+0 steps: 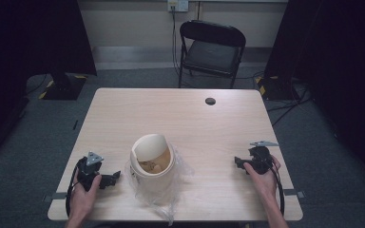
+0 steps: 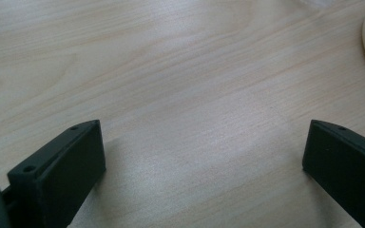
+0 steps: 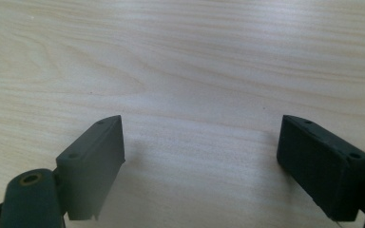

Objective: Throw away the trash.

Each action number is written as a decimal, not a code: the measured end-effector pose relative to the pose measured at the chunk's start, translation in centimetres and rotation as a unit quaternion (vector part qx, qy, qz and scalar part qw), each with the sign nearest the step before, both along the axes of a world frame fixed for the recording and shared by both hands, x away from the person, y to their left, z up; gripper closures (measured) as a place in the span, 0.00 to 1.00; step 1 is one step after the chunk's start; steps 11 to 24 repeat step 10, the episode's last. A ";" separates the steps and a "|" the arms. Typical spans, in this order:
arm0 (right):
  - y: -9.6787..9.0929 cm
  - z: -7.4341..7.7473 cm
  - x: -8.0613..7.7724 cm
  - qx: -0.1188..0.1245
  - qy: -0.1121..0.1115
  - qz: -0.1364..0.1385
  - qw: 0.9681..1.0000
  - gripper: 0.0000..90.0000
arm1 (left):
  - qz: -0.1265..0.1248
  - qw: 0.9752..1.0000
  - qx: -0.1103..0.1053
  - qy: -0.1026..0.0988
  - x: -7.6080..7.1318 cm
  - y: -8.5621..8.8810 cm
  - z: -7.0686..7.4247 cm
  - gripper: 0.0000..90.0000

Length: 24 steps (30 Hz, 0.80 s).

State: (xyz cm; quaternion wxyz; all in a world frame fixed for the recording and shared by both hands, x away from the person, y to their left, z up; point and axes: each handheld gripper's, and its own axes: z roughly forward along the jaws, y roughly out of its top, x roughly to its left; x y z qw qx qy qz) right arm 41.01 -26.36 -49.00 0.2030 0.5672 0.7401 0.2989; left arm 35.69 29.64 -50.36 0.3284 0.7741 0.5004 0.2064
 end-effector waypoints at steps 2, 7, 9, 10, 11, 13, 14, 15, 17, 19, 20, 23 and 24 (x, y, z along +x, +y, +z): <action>0.1 -0.1 -0.1 -0.001 -0.007 -0.003 1.000 0.17 | 0.000 1.000 0.000 0.000 0.0 0.0 0.0 0.00; 0.4 -0.6 -0.5 -0.017 -0.030 -0.004 0.999 0.16 | 0.000 1.000 0.000 0.000 0.0 0.0 0.0 0.00; 0.4 -0.7 -0.5 -0.017 -0.032 -0.004 0.999 0.16 | 0.000 1.000 0.000 0.000 0.0 0.0 0.0 0.00; 0.4 -0.7 -0.6 -0.017 -0.034 -0.004 0.999 0.16 | 0.000 1.000 0.000 0.000 0.0 0.0 0.0 0.00; 0.4 -0.7 -0.6 -0.017 -0.034 -0.004 0.999 0.16 | 0.000 1.000 0.000 0.000 0.0 0.0 0.0 0.00; 0.4 -0.7 -0.6 -0.017 -0.034 -0.004 0.999 0.16 | 0.000 1.000 0.000 0.000 0.0 0.0 0.0 0.00; 0.4 -0.7 -0.6 -0.017 -0.034 -0.004 0.999 0.16 | 0.000 1.000 0.000 0.000 0.0 0.0 0.0 0.00; 0.4 -0.7 -0.6 -0.017 -0.034 -0.004 0.999 0.16 | 0.000 1.000 0.000 0.000 0.0 0.0 0.0 0.00; 0.4 -0.7 -0.6 -0.017 -0.034 -0.004 0.999 0.16 | 0.000 1.000 0.000 0.000 0.0 0.0 0.0 0.00; 0.4 -0.7 -0.6 -0.017 -0.034 -0.004 0.999 0.16 | 0.000 1.000 0.000 0.000 0.0 0.0 0.0 0.00; 0.4 -0.7 -0.6 -0.017 -0.034 -0.004 0.999 0.16 | 0.000 1.000 0.000 0.000 0.0 0.0 0.0 0.00; 0.4 -0.7 -0.6 -0.017 -0.034 -0.004 0.999 0.16 | 0.000 1.000 0.000 0.000 0.0 0.0 0.0 0.00; 0.4 -0.7 -0.6 -0.017 -0.034 -0.004 0.999 0.16 | 0.000 1.000 0.000 0.000 0.0 0.0 0.0 0.00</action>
